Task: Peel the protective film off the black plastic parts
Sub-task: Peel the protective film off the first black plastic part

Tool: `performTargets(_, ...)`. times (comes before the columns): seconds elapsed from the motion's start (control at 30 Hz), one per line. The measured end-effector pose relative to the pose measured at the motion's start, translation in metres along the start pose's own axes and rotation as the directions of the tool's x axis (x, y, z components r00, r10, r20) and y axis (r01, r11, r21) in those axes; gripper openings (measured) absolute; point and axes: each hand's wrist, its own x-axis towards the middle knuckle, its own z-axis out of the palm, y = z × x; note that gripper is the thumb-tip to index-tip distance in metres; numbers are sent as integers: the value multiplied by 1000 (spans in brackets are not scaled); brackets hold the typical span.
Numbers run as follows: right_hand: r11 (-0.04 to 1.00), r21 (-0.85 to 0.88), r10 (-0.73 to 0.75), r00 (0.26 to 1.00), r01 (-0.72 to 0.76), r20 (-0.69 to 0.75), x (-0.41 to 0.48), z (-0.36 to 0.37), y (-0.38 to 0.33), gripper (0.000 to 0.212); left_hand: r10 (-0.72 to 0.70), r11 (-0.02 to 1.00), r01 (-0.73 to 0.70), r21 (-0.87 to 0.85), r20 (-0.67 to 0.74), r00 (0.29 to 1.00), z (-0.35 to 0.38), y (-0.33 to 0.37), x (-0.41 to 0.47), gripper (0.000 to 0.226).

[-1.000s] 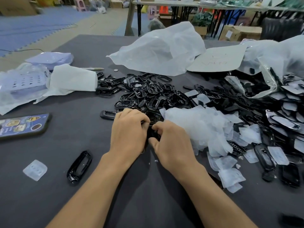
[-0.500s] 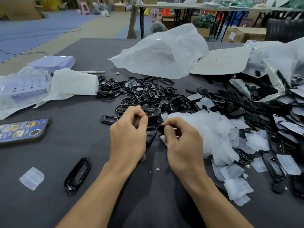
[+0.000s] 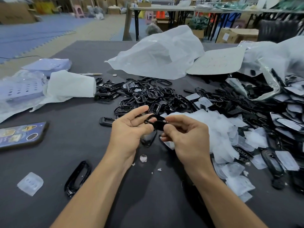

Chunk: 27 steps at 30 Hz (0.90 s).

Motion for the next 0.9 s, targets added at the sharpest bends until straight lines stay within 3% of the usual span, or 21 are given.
performTargets(0.33, 980, -199, -54, 994, 34, -99, 0, 3, -6, 17, -120, 977, 143, -158, 151, 981, 1, 6, -3, 47)
performTargets(0.63, 928, -374, -100, 969, 8, -227, 2, 2, -5, 15, -154, 960, 188, -206, 169, 974, 8, 3, -5, 40)
performTargets(0.9, 916, -400, -113, 973, 24, -200, 3, -1, -11, 13, -200, 901, 246, -357, 161, 966, 13, 7, -7, 41)
